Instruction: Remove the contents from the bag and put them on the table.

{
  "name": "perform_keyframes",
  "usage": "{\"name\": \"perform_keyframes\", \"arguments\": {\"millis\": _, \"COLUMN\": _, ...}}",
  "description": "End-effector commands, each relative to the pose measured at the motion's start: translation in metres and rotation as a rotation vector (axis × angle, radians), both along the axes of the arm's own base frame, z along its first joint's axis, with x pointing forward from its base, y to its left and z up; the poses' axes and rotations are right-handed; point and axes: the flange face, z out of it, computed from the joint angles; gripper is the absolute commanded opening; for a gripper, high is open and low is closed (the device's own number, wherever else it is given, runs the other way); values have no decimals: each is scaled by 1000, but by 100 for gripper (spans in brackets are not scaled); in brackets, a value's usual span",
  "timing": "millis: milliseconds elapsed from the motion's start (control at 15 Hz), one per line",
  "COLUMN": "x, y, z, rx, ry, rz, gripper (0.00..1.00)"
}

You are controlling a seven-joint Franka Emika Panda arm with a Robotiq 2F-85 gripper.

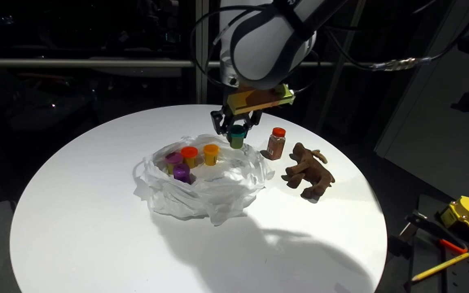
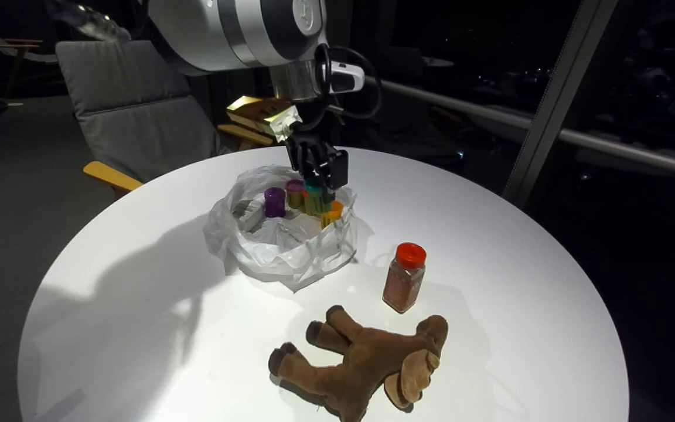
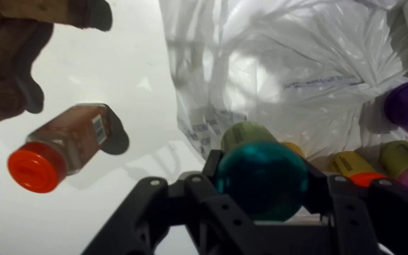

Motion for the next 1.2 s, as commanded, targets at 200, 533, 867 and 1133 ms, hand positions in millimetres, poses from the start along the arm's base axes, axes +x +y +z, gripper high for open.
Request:
{"name": "perform_keyframes", "arguments": {"millis": 200, "x": -90, "y": -45, "z": -2, "rx": 52, "ry": 9, "rz": 10, "gripper": 23}}
{"name": "perform_keyframes", "arguments": {"millis": 533, "x": -118, "y": -55, "z": -36, "rx": 53, "ry": 15, "rz": -5, "gripper": 23}}
{"name": "perform_keyframes", "arguments": {"millis": 867, "x": -115, "y": -53, "z": -73, "rx": 47, "ry": 88, "rz": 31, "gripper": 23}}
{"name": "perform_keyframes", "arguments": {"millis": 1133, "x": -125, "y": -43, "z": -102, "rx": 46, "ry": 152, "rz": 106, "gripper": 23}}
